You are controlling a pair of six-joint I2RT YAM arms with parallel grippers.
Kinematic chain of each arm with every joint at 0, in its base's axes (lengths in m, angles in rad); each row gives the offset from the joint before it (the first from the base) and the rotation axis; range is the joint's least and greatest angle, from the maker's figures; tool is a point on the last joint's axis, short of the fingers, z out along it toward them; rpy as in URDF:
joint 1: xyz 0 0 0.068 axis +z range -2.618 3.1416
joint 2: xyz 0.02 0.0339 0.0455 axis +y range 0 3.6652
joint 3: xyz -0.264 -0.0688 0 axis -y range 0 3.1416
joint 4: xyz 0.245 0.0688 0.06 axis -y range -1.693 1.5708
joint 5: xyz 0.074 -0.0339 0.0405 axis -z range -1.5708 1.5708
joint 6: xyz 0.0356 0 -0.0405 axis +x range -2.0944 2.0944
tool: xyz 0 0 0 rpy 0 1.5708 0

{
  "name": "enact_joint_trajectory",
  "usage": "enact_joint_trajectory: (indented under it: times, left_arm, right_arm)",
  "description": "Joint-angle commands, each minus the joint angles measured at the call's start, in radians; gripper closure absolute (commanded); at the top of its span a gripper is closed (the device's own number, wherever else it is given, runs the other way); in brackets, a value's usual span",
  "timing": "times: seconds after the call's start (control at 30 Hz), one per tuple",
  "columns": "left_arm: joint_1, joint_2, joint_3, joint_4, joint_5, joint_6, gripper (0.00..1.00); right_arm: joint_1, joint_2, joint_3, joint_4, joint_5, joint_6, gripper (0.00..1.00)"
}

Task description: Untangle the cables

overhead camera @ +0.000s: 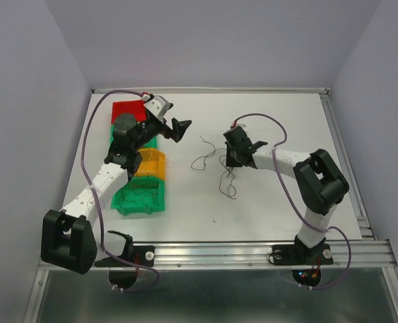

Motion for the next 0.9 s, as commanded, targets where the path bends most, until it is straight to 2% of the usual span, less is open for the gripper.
enact_joint_trajectory:
  times: [0.0,0.07,0.17,0.27,0.3,0.4,0.57,0.77,0.87]
  left_arm:
    - [-0.013,-0.007,-0.057,0.178,-0.146,-0.028,0.01]
    - [-0.013,-0.018,-0.082,0.214,-0.176,-0.030,0.01]
    - [-0.013,-0.021,-0.096,0.246,-0.109,-0.043,0.01]
    - [-0.013,-0.003,-0.079,0.240,0.106,-0.024,0.01]
    - [-0.014,0.013,-0.078,0.240,0.222,-0.017,0.01]
    - [-0.042,0.066,-0.064,0.254,0.312,-0.017,0.01]
    - [-0.079,0.165,-0.024,0.244,0.369,-0.022,0.01]
    - [-0.172,0.160,-0.039,0.209,0.350,0.084,0.01]
    - [-0.183,0.166,-0.029,0.166,0.347,0.122,0.01]
  right_arm:
    - [0.004,-0.195,-0.125,0.201,-0.070,-0.037,0.99]
    - [0.005,-0.279,-0.186,0.286,-0.101,-0.065,0.99]
    - [0.004,-0.436,-0.317,0.433,-0.148,-0.078,0.99]
    - [0.007,-0.542,-0.389,0.519,-0.190,-0.095,0.99]
    - [0.005,-0.554,-0.397,0.530,-0.208,-0.104,0.99]
    - [0.005,-0.585,-0.421,0.565,-0.231,-0.115,0.99]
    - [0.008,-0.606,-0.438,0.613,-0.306,-0.126,0.99]
    - [0.031,-0.603,-0.432,0.628,-0.357,-0.163,0.99]
    - [0.057,-0.591,-0.412,0.621,-0.412,-0.192,0.99]
